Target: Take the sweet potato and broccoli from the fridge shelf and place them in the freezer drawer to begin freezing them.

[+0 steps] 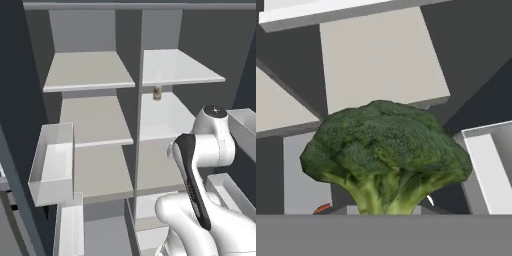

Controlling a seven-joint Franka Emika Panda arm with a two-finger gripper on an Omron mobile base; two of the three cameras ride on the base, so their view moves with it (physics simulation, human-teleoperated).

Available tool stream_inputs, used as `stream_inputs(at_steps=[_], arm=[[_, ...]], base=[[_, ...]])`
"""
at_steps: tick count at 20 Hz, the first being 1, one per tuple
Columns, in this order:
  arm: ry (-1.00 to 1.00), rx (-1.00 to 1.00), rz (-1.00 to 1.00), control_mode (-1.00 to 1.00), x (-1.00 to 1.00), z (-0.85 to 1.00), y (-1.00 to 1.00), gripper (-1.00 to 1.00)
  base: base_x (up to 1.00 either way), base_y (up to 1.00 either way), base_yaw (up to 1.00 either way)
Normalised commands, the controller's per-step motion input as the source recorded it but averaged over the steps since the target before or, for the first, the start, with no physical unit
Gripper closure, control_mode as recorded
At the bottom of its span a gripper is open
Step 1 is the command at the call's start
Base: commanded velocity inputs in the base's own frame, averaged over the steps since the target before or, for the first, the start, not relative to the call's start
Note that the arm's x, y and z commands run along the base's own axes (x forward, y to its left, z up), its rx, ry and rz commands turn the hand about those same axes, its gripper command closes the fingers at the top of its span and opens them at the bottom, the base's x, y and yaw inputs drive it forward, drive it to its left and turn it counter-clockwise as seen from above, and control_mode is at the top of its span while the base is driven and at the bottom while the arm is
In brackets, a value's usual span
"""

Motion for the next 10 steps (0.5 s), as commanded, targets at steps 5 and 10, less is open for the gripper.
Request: stream_inputs(at_steps=[5, 10], arm=[[0.00, 0.00, 0.00, 1.00, 0.00, 0.00, 0.00, 1.00], [0.00, 0.00, 0.00, 1.00, 0.00, 0.00, 0.00, 1.00]], base=[[-0.85, 0.14, 0.00], [-0.81, 0.23, 0.00]])
